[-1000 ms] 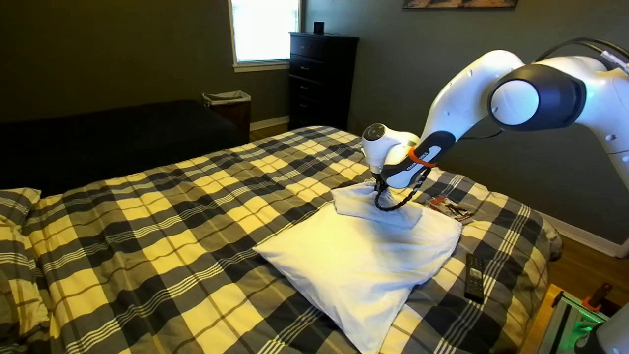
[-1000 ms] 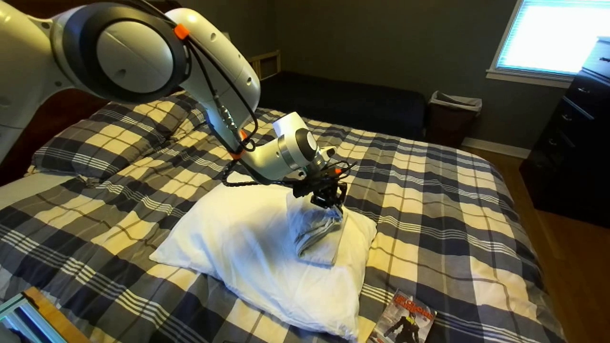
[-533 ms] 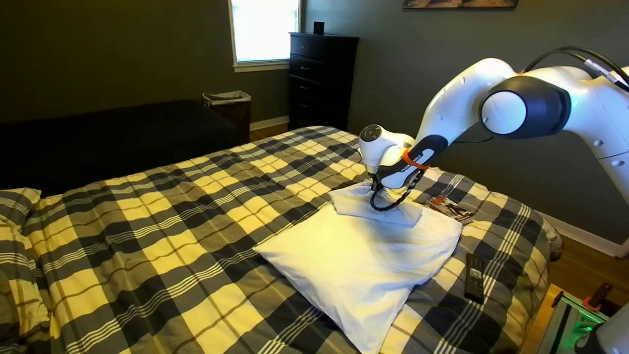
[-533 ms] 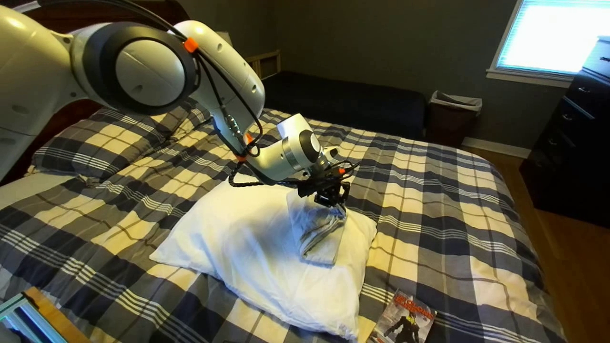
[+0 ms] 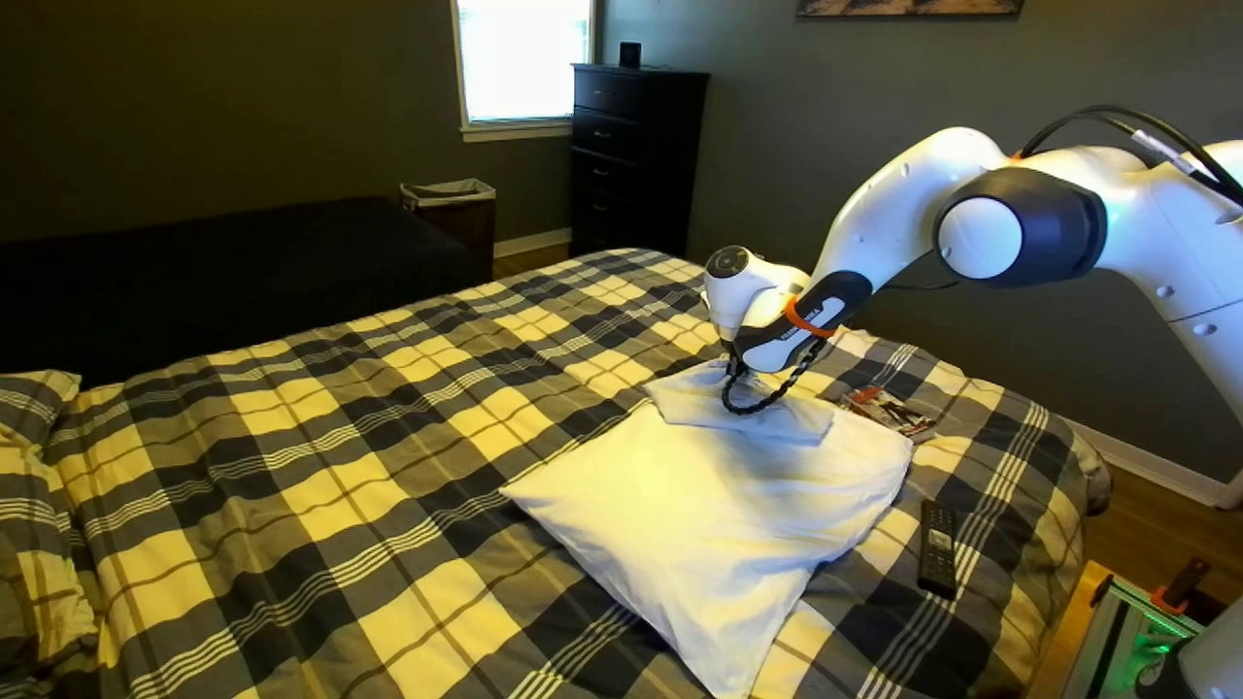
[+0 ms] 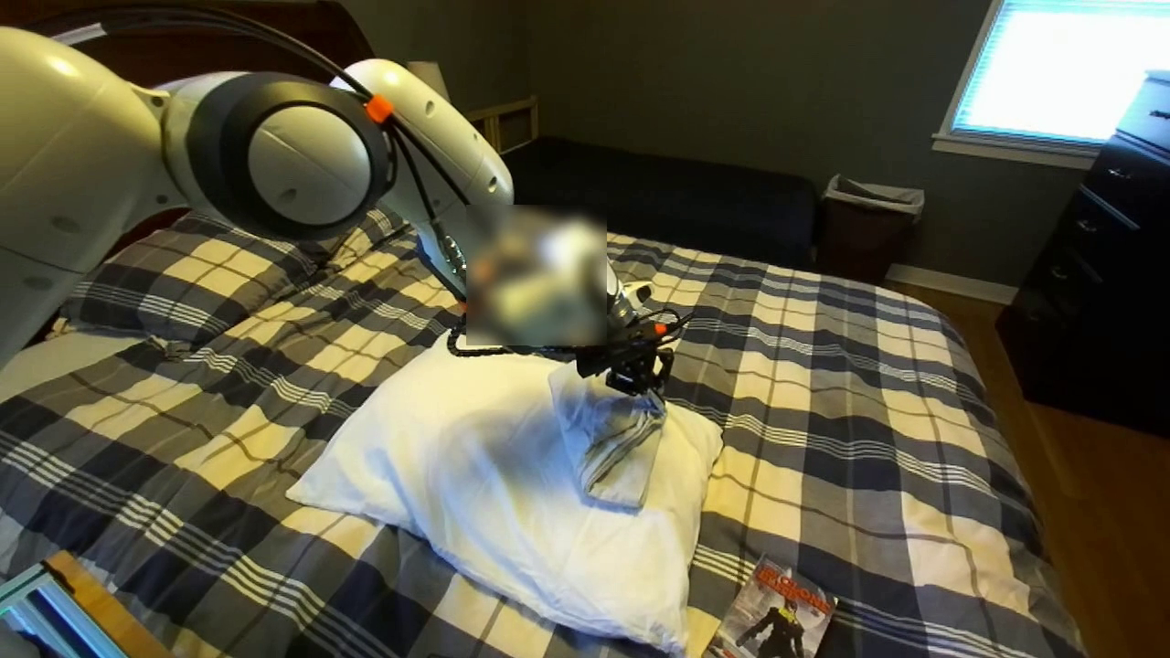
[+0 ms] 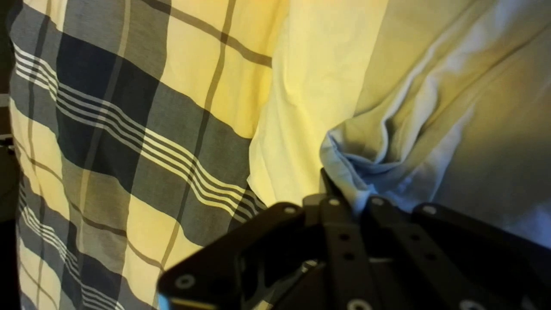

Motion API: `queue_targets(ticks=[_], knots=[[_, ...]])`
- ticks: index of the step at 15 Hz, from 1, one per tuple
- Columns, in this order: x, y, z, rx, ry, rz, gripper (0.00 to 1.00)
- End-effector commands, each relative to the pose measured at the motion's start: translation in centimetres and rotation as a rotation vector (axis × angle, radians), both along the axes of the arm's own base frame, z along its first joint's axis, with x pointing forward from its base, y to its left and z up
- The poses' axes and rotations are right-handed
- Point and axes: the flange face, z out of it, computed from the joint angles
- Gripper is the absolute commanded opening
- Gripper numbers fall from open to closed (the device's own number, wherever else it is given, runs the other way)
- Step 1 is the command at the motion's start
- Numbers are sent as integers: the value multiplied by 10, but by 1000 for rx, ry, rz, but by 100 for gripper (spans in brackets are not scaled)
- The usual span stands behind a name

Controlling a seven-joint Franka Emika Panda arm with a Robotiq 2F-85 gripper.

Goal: Fold the white cloth twice

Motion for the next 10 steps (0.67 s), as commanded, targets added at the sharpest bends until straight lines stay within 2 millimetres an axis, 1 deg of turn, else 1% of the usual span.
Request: queue_targets(ticks=[1,2,3,10], knots=[[8,-3,-10,17,3,18,29],[8,-4,-11,15,3,17,30],[8,-4,-10,16,1,15,35],[1,-7,4,7,-39,18,88]])
